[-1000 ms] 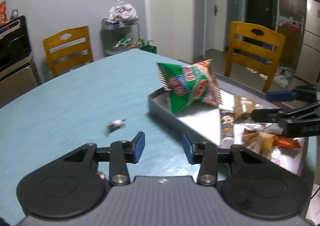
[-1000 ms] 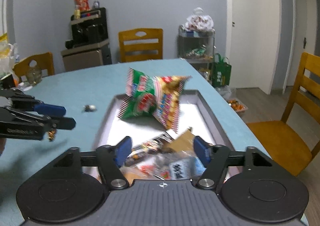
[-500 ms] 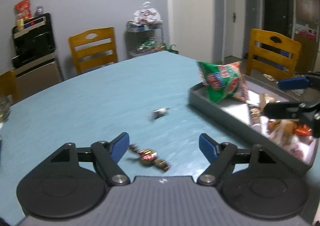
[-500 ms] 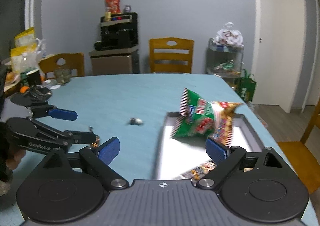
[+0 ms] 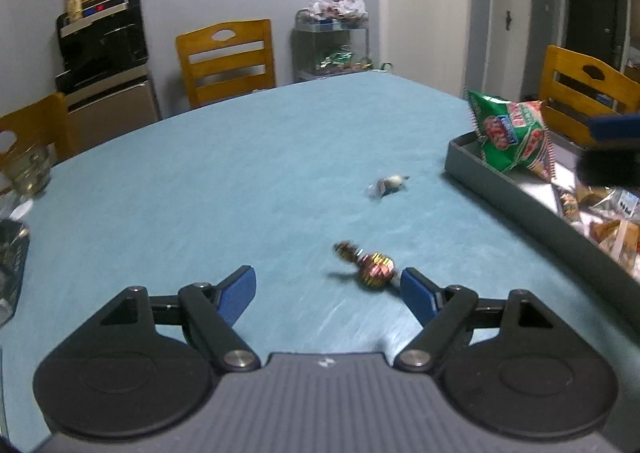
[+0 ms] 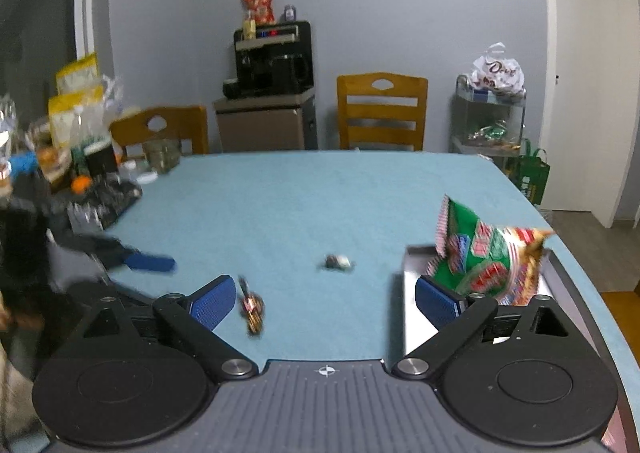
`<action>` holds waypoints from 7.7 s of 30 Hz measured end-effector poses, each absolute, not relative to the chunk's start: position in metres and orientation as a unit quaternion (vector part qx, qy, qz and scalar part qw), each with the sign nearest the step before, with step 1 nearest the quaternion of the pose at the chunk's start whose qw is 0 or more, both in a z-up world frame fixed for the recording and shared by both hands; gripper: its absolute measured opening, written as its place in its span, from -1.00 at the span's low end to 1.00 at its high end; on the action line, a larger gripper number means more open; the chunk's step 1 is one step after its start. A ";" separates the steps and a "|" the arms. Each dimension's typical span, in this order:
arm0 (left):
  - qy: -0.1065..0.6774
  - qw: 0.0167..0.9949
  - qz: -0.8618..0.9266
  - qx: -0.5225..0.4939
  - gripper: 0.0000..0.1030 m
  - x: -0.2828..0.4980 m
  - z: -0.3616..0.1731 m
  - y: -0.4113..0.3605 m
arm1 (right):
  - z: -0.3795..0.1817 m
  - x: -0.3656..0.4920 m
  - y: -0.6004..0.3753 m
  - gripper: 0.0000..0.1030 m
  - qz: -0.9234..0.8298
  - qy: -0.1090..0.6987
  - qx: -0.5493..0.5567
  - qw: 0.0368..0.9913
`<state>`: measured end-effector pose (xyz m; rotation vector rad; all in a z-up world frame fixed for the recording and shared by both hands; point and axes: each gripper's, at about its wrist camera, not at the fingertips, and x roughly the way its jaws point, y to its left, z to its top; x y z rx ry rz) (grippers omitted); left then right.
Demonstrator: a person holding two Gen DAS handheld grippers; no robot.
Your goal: Organize snacks
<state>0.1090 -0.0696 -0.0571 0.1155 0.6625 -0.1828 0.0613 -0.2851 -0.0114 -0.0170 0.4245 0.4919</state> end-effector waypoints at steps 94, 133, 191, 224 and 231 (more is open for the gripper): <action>0.309 0.941 -0.135 -0.009 -0.80 0.133 -0.101 -0.074 | -0.052 0.047 -0.281 -0.66 0.188 0.228 -0.028 0.955; 0.301 0.948 -0.104 0.020 -0.60 0.159 -0.072 -0.131 | -0.063 0.056 -0.361 -0.66 0.220 0.204 0.052 0.953; 0.298 0.939 -0.171 -0.025 0.89 0.181 -0.033 -0.199 | -0.054 0.110 -0.415 1.00 0.069 0.213 0.150 0.963; 0.332 0.899 -0.255 0.126 0.98 0.062 -0.104 -0.192 | -0.128 -0.051 -0.345 1.00 -0.061 0.283 0.115 0.950; 0.349 0.895 -0.263 0.095 0.99 0.072 -0.107 -0.185 | -0.131 -0.036 -0.339 1.00 -0.088 0.312 0.103 0.940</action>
